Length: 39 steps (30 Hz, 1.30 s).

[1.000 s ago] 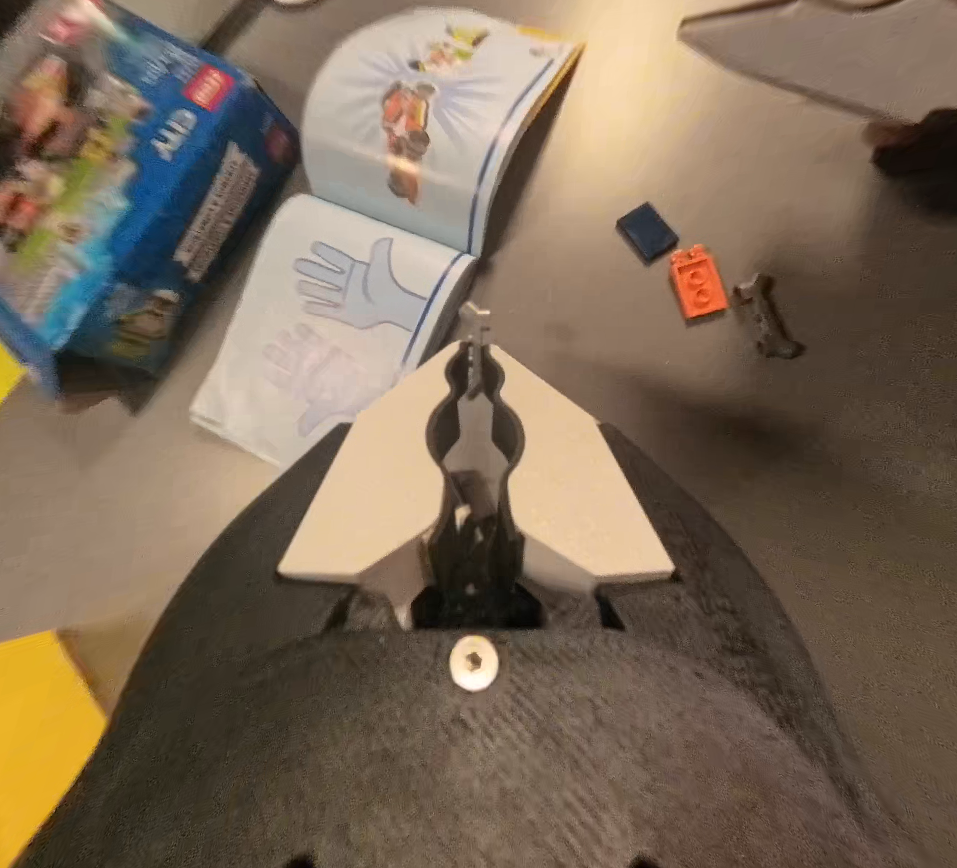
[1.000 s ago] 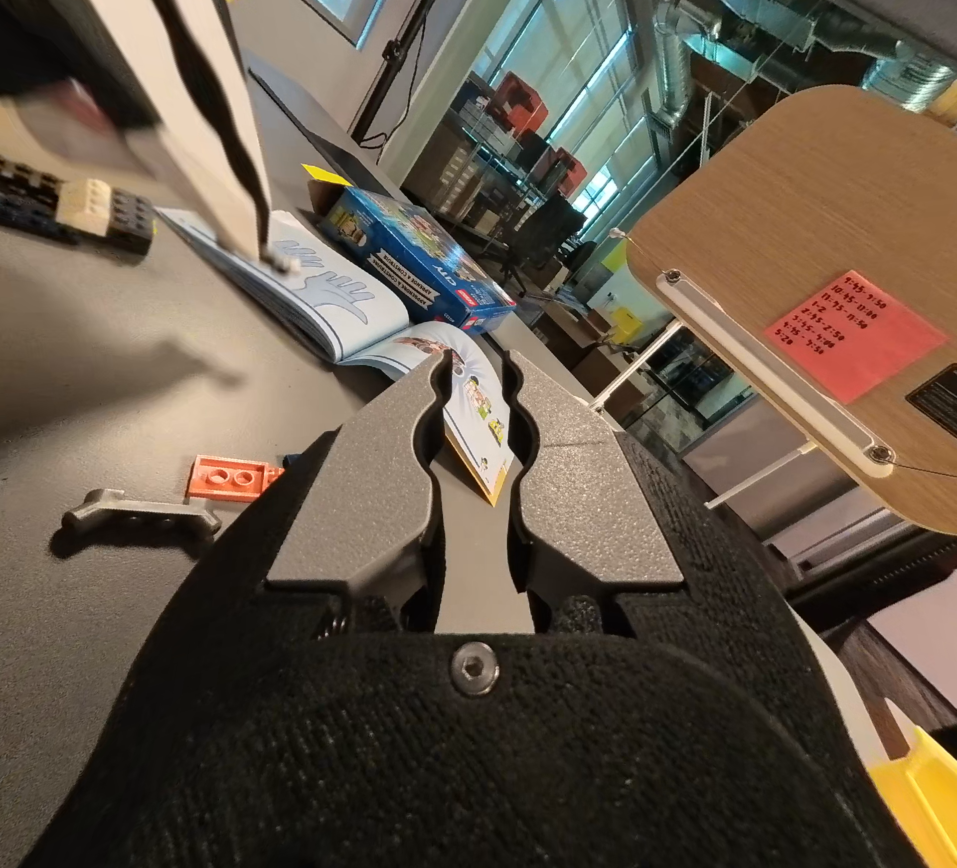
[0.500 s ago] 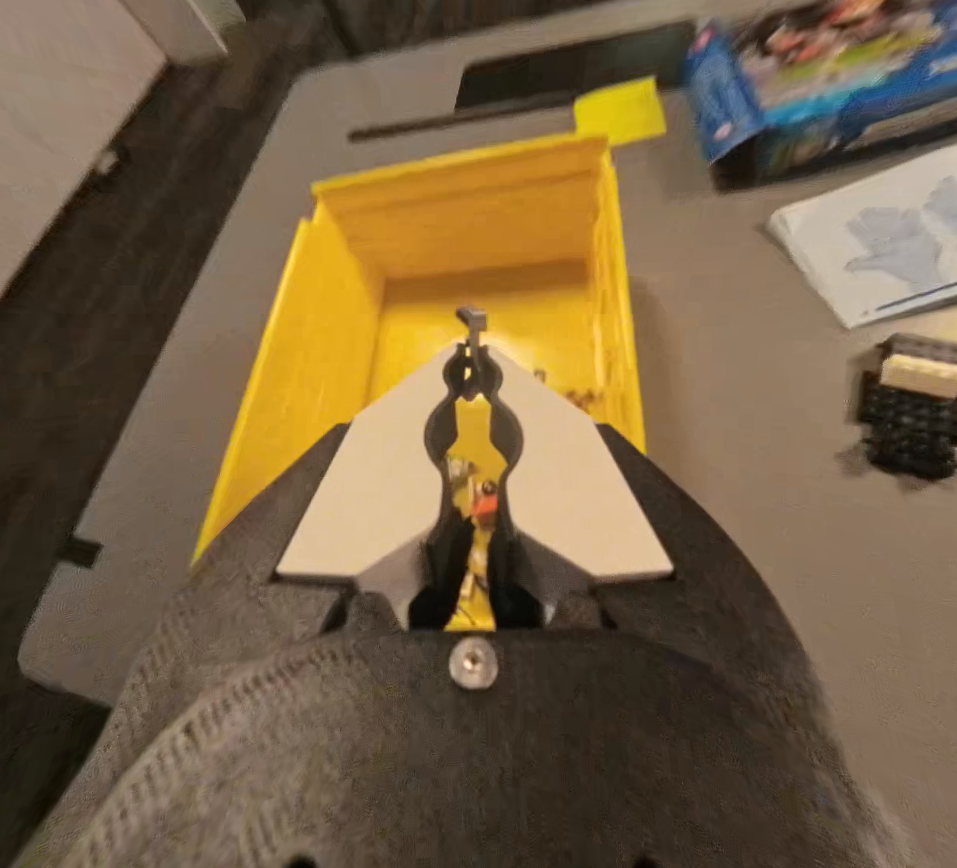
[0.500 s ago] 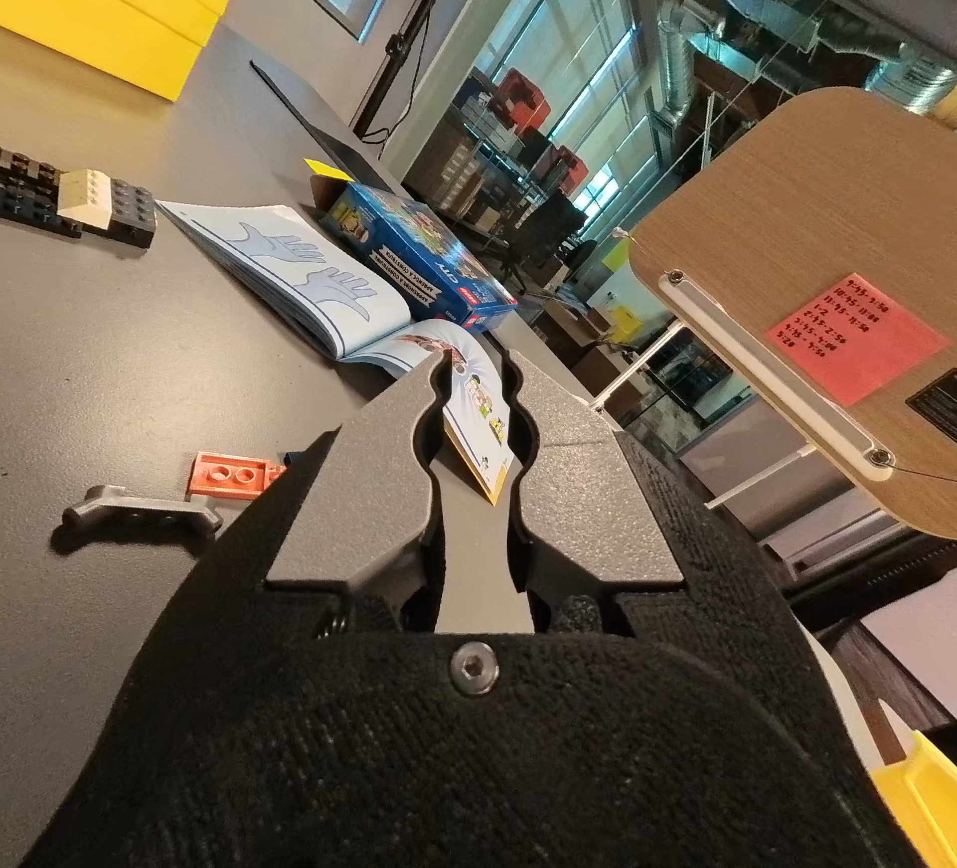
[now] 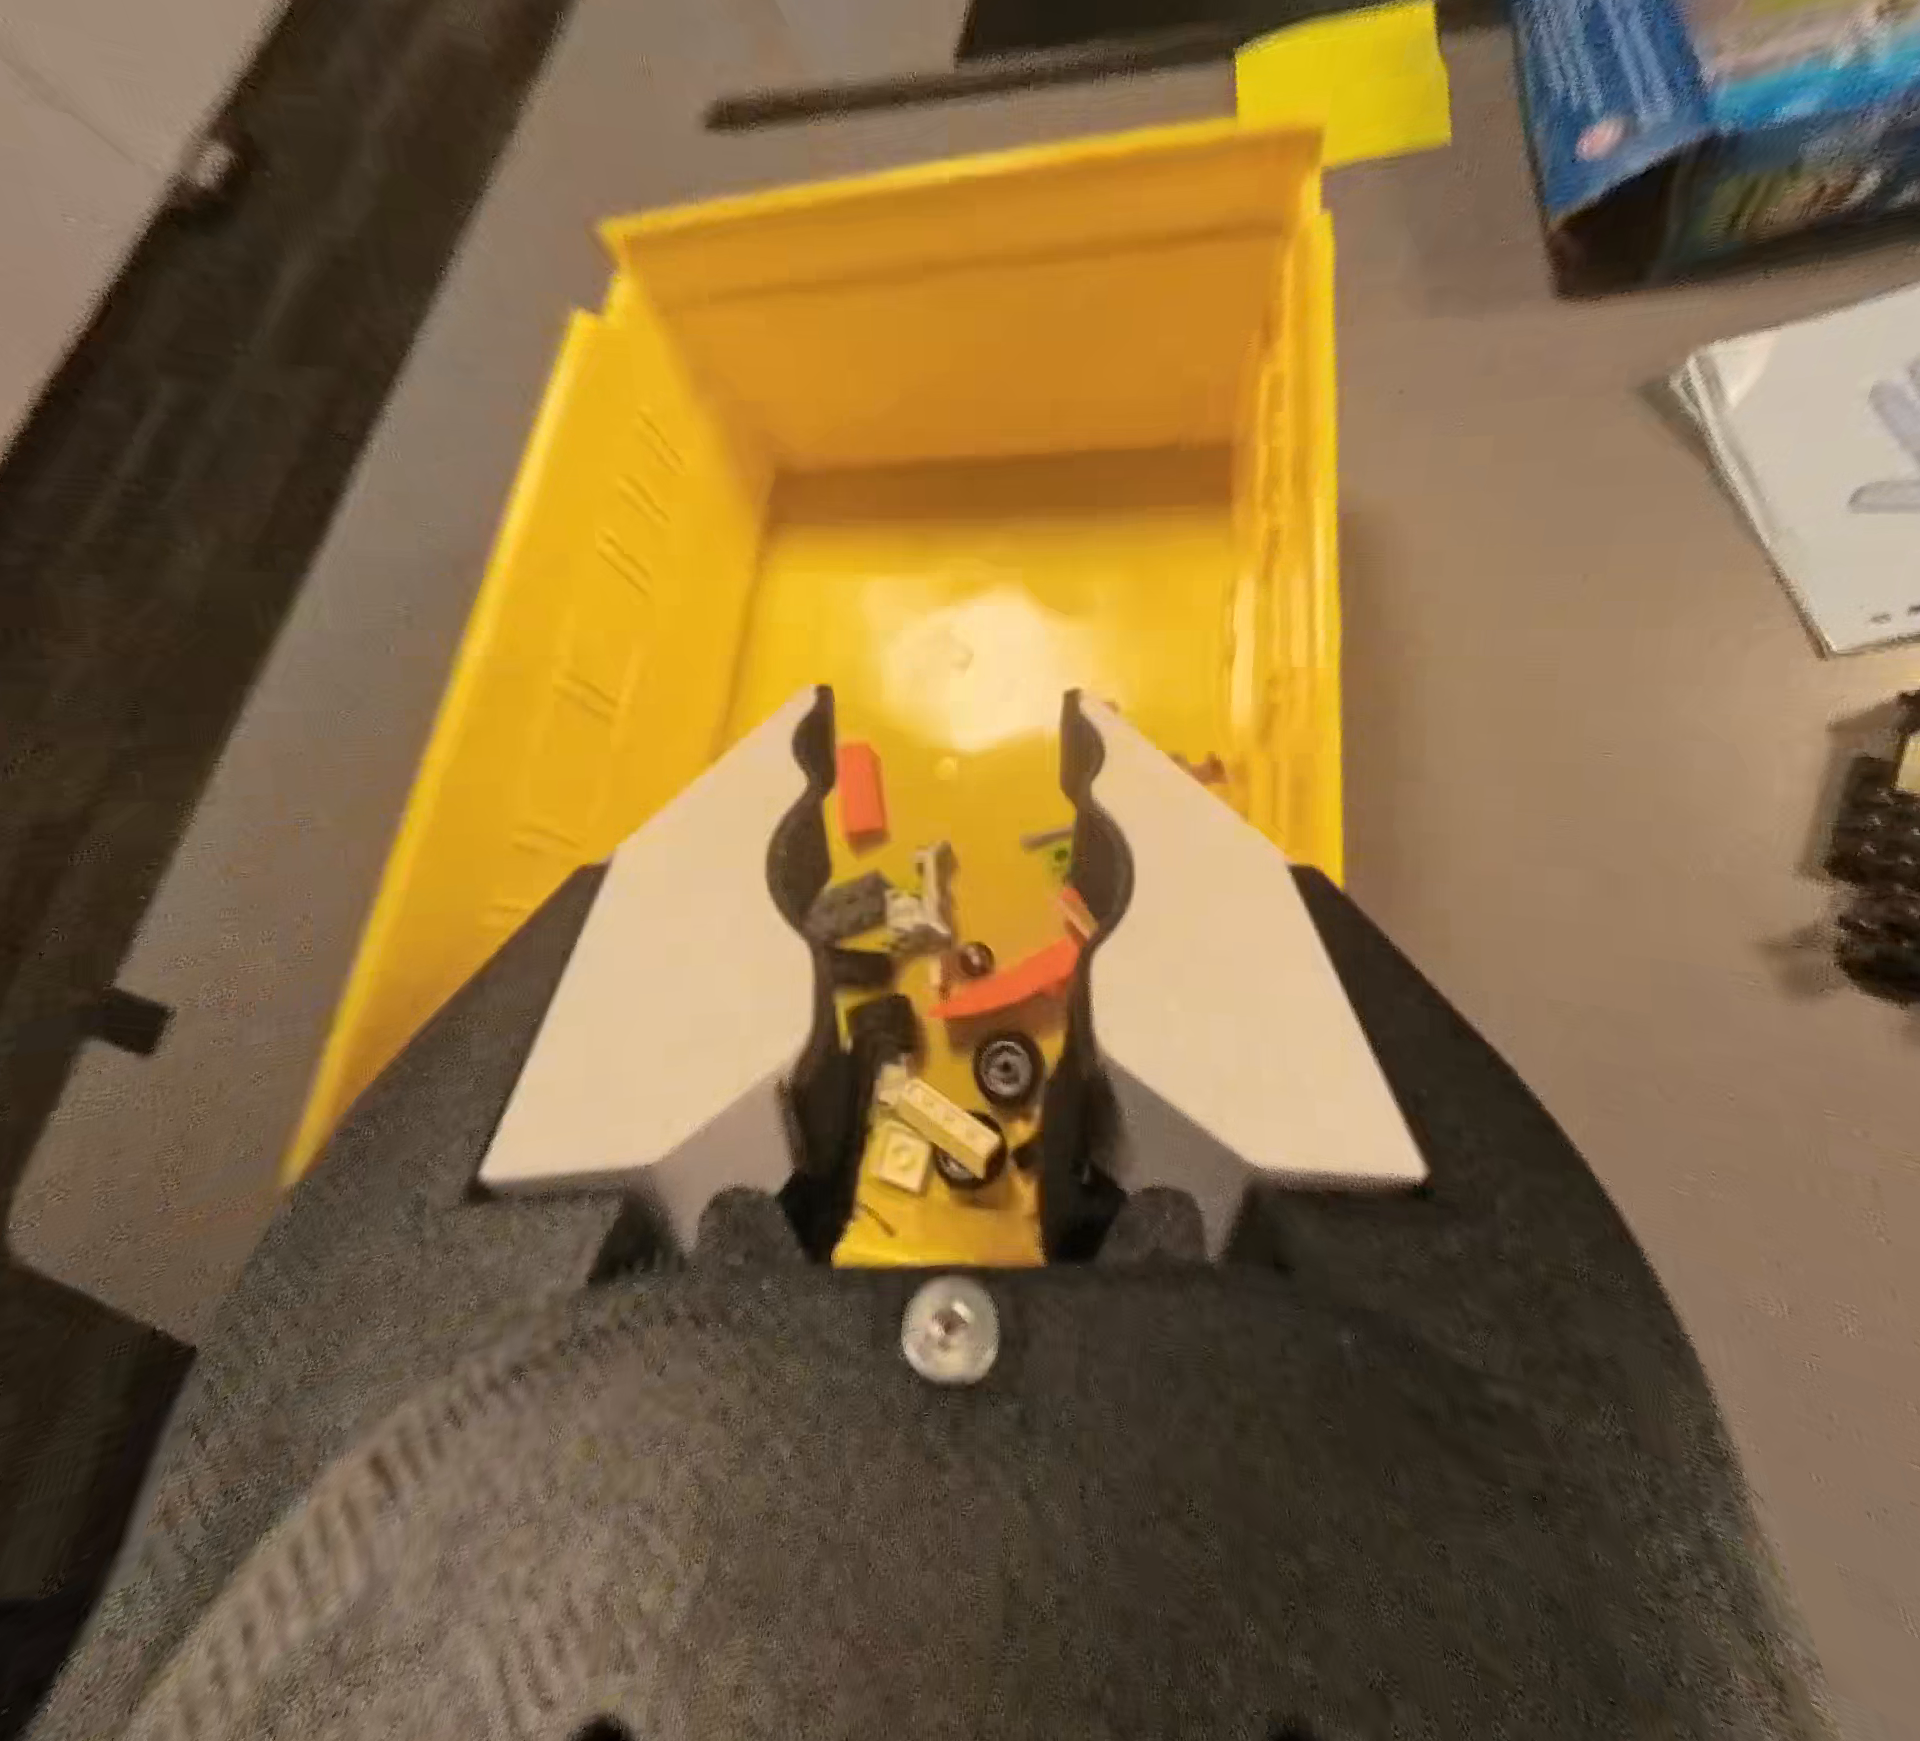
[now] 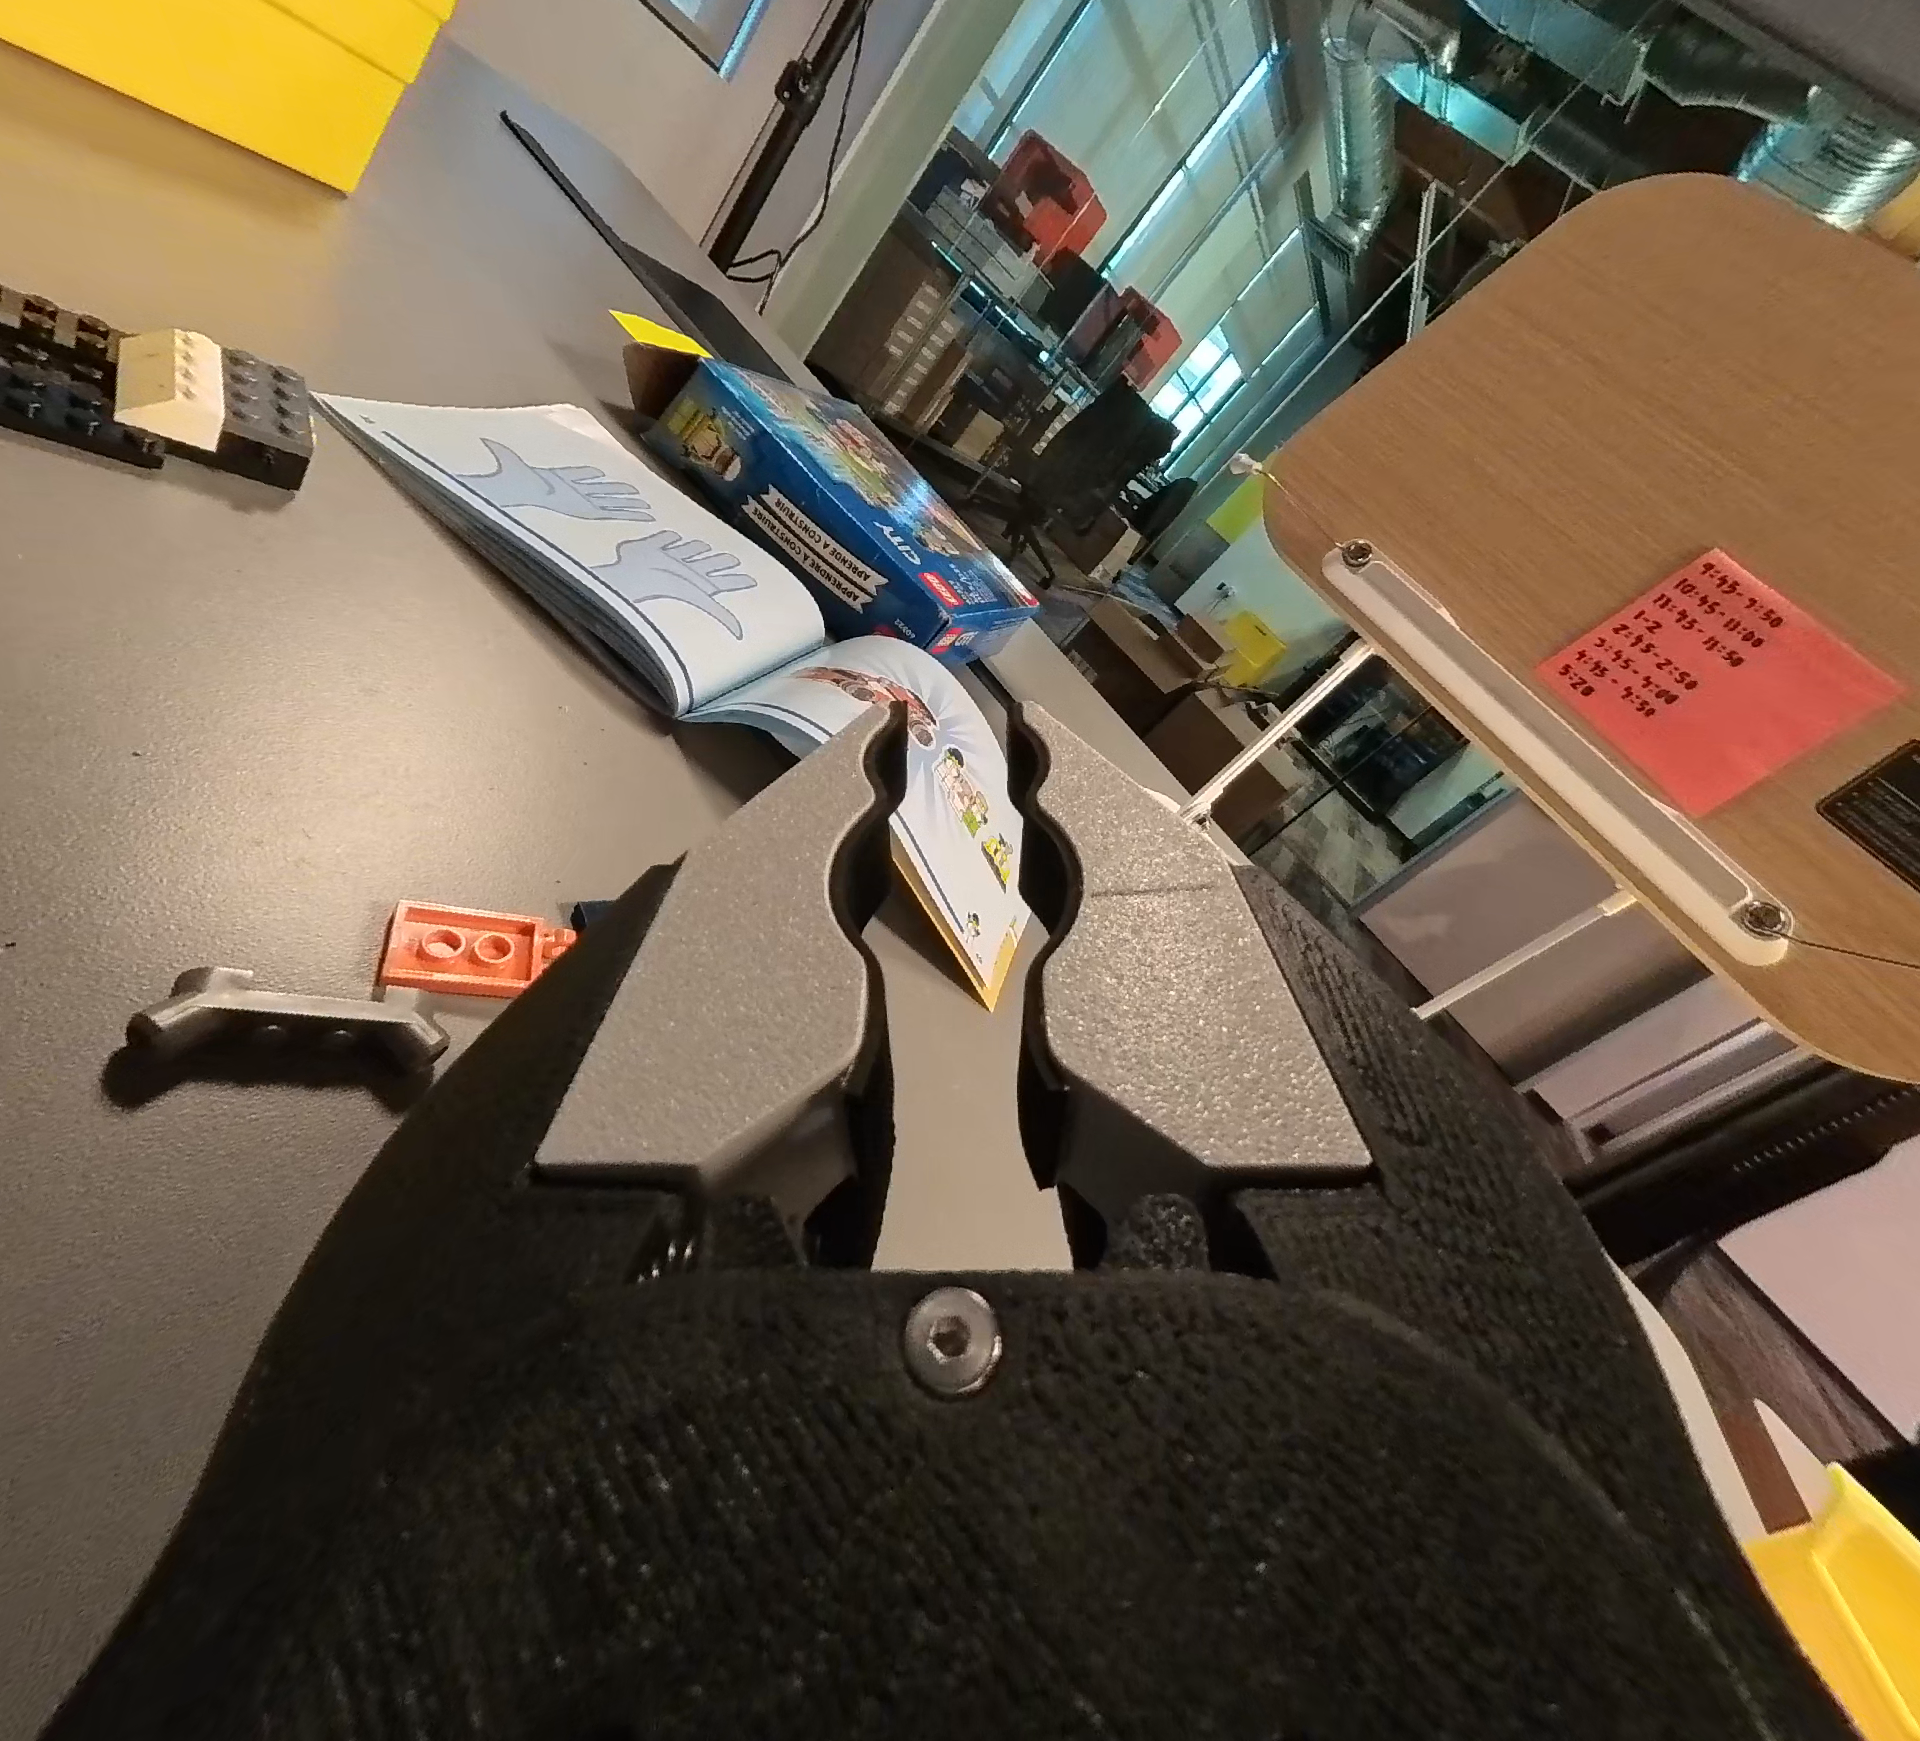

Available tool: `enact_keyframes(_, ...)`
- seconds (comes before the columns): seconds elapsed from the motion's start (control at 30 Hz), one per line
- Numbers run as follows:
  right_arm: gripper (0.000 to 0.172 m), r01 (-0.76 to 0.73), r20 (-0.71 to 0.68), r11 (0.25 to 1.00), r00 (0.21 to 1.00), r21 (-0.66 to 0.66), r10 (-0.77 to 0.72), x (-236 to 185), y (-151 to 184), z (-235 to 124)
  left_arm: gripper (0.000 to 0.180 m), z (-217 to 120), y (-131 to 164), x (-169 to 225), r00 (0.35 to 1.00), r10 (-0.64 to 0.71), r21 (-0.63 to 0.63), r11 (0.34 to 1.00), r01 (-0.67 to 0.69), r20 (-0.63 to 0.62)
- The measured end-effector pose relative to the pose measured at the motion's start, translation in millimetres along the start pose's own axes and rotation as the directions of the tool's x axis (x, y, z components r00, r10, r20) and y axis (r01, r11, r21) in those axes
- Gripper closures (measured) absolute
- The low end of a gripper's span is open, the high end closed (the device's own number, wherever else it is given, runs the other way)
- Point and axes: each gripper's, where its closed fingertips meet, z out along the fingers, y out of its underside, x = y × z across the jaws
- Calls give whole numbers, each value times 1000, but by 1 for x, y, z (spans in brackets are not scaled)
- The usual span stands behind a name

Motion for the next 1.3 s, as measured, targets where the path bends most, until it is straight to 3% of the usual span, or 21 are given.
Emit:
enact_keyframes(0.07,154,0,1,1000,1000,0,0,0,0,0,139,-21,-25,-6,998,16,130,991,-23,58)
enact_keyframes(0.13,154,-2,1,1000,1000,2,2,0,0,0,143,-52,-58,14,999,28,324,945,-32,17)
enact_keyframes(0.2,154,-2,2,1000,1000,2,2,0,0,1,143,-85,-87,68,984,112,501,865,-29,-137)
enact_keyframes(0.27,154,-3,2,1000,1000,2,3,0,0,0,140,-102,-96,130,937,246,574,816,-62,-247)
enact_keyframes(0.3,154,-4,1,1000,1000,4,4,0,-1,0,139,-103,-92,165,897,318,575,813,-91,-307)
enact_keyframes(0.37,154,-13,-3,1000,1000,8,13,1,-1,0,136,-97,-66,241,753,443,519,840,-159,-486)
enact_keyframes(0.43,154,-23,-8,1000,1000,13,23,3,-2,-1,137,-91,-27,308,580,482,439,870,-226,-656)
enact_keyframes(0.47,154,-26,-9,1000,1000,13,26,3,-2,-1,138,-84,-8,331,529,482,396,876,-274,-698)
enact_keyframes(0.53,154,-26,-9,1000,1000,13,26,3,-1,-1,143,-66,23,362,495,496,341,863,-373,-714)
enact_keyframes(0.67,154,-25,-7,1000,1000,12,25,3,-1,-1,148,-48,56,391,456,517,282,826,-488,-725)
enact_keyframes(0.93,154,-24,-3,1000,1000,13,24,2,-2,0,168,-52,62,403,395,529,291,802,-521,-751)
enact_keyframes(1.03,154,-30,-6,999,1000,16,30,3,-2,-1,169,-61,30,378,476,585,398,805,-441,-657)
enact_keyframes(1.1,154,-30,-7,999,1000,17,31,3,-3,-1,168,-69,-5,339,590,578,464,813,-353,-564)
enact_keyframes(1.23,154,-28,-5,999,1000,15,28,2,-2,-1,168,-68,-55,196,870,442,446,838,-314,-219)
enact_keyframes(1.3,154,-27,-5,1000,1000,14,27,2,-2,-1,168,-62,-52,114,934,358,306,890,-338,-9)
